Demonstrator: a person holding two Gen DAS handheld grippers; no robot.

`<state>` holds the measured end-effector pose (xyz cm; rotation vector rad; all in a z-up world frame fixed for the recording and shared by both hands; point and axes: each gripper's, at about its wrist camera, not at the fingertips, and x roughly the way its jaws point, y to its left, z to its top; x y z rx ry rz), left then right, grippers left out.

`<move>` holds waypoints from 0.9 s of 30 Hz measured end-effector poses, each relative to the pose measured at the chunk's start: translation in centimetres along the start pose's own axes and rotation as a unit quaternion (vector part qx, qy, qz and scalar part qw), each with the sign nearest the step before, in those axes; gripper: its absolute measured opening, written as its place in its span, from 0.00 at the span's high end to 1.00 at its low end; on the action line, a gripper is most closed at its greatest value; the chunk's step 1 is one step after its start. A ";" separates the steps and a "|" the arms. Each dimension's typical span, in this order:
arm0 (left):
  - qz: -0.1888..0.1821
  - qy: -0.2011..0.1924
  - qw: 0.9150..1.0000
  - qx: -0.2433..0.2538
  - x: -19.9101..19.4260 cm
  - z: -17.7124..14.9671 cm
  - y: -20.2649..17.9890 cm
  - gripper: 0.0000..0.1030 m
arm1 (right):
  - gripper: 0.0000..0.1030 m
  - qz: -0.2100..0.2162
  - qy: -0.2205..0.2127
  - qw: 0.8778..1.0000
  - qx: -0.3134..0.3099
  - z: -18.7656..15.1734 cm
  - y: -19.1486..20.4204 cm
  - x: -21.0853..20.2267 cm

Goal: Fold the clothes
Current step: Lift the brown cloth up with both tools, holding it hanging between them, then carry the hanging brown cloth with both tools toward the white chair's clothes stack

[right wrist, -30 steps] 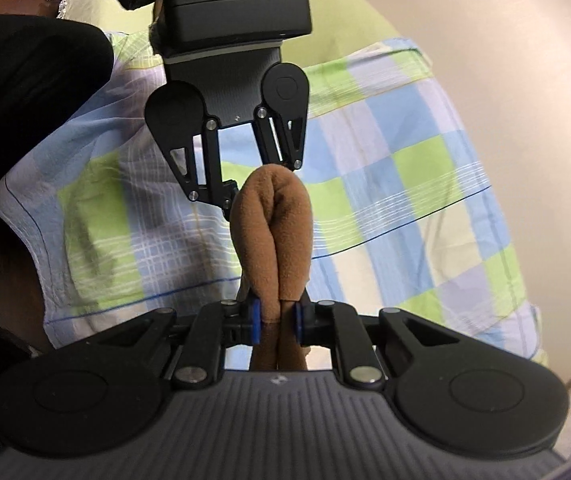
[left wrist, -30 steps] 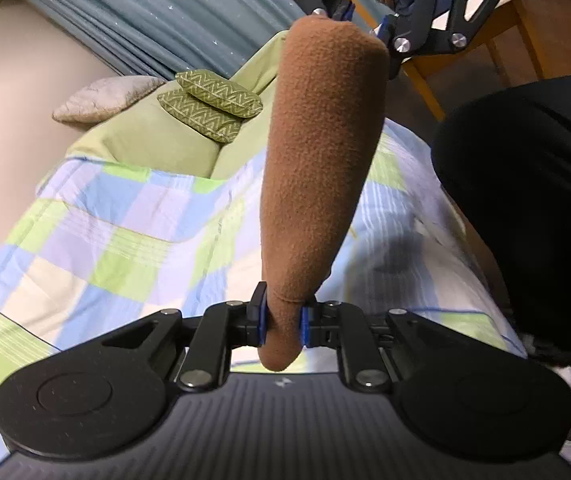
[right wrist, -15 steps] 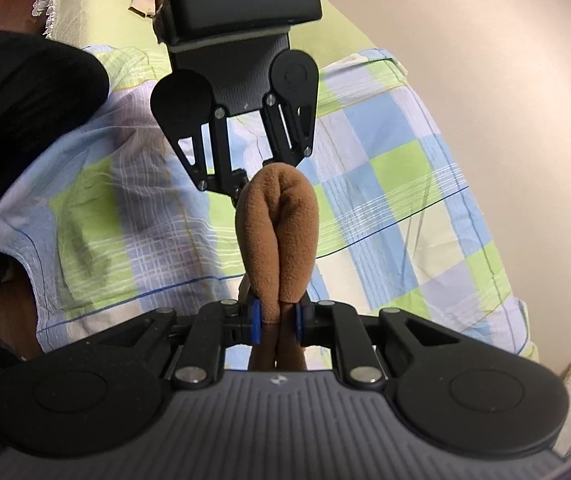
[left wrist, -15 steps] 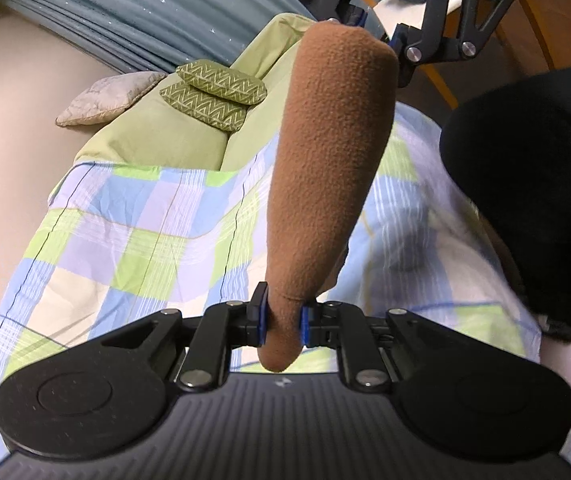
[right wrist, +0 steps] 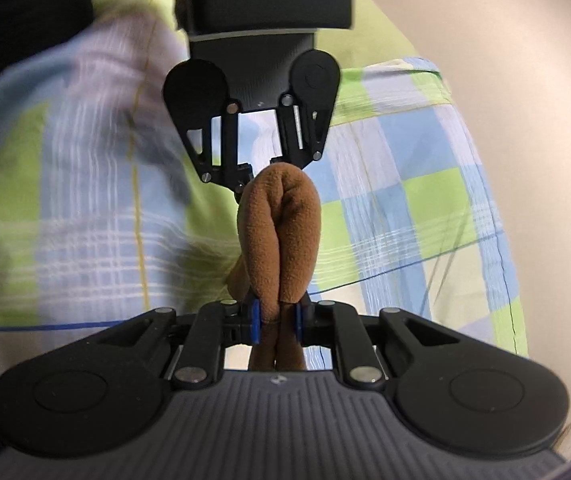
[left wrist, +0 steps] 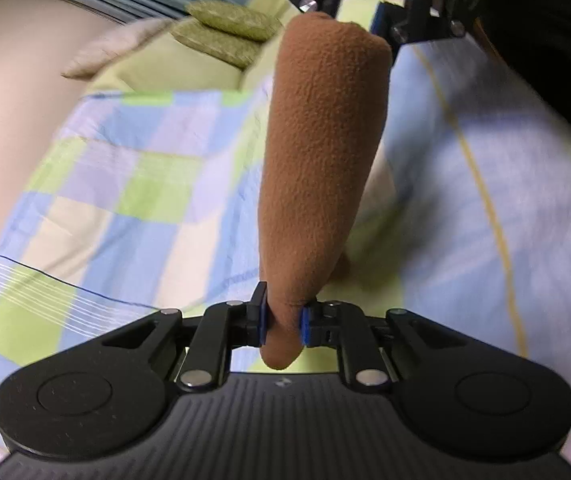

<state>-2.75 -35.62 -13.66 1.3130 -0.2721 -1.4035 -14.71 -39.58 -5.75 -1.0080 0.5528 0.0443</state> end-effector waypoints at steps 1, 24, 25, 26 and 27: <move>-0.009 0.008 1.000 0.001 0.8 -0.4 -0.3 0.76 | 0.88 0.003 0.001 1.000 0.001 0.0 0.1 0.2; 0.049 -0.018 0.999 0.010 -5.7 7.7 0.2 0.82 | 0.88 -0.047 0.007 0.998 0.034 0.5 1.3 -9.0; 0.051 -0.016 0.998 0.012 -6.0 8.4 0.2 0.82 | 0.88 -0.051 0.004 0.998 0.035 0.2 1.1 -9.8; 0.053 -0.014 0.998 0.014 -6.4 9.2 0.2 0.82 | 0.88 -0.057 0.000 0.998 0.035 -0.2 0.9 -10.7; 0.055 -0.011 0.998 0.015 -6.7 10.0 0.2 0.82 | 0.88 -0.062 -0.002 0.997 0.038 -0.7 0.6 -11.6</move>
